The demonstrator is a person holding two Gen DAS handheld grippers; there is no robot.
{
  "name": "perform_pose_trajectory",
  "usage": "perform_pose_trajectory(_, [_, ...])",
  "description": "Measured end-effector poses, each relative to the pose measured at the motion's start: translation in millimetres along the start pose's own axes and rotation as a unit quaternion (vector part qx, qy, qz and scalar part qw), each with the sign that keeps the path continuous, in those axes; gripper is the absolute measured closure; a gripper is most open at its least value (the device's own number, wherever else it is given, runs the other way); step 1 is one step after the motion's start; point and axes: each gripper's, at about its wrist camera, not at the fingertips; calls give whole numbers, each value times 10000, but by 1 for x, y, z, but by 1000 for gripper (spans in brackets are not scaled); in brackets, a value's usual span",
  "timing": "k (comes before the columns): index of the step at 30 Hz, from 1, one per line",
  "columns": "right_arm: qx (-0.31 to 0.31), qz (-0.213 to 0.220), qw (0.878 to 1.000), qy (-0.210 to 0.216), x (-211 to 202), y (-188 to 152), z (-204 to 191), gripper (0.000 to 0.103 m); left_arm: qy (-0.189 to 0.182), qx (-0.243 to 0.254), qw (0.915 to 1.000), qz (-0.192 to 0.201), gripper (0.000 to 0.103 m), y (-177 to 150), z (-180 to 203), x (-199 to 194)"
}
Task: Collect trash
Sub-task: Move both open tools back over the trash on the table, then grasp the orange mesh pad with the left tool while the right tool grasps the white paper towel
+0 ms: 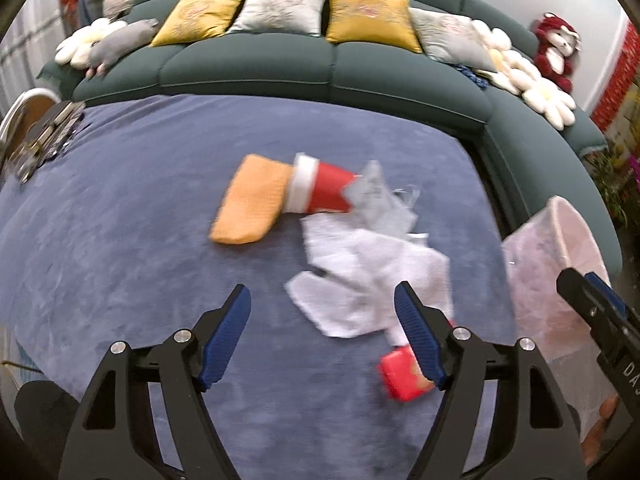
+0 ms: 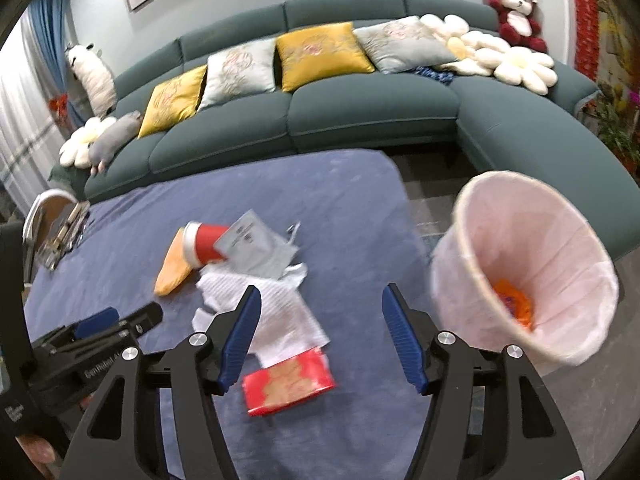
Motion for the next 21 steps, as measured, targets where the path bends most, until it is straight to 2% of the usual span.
perform_pose_trajectory(9, [-113,-437,9990,44,49,-8,-28,41,234,-53,9996,-131,28,3,-41,33])
perform_pose_trajectory(11, [-115,-527,9985,41,60,-10,-31,41,283,-12,9995,-146,25,4,-47,43])
perform_pose_trajectory(13, [-116,-612,9980,50,71,-13,-34,41,313,-4,9994,-146,20,6,-50,50])
perform_pose_trajectory(21, [-86,-891,9960,46,113,-16,-38,40,285,326,9989,-176,19,24,-45,91])
Point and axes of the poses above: each gripper's, at about its wrist camera, not at the fingertips, and x roughly the way its jaws point, z to its right, y to its top, and after that the axes turned 12 degrees about y, right-handed
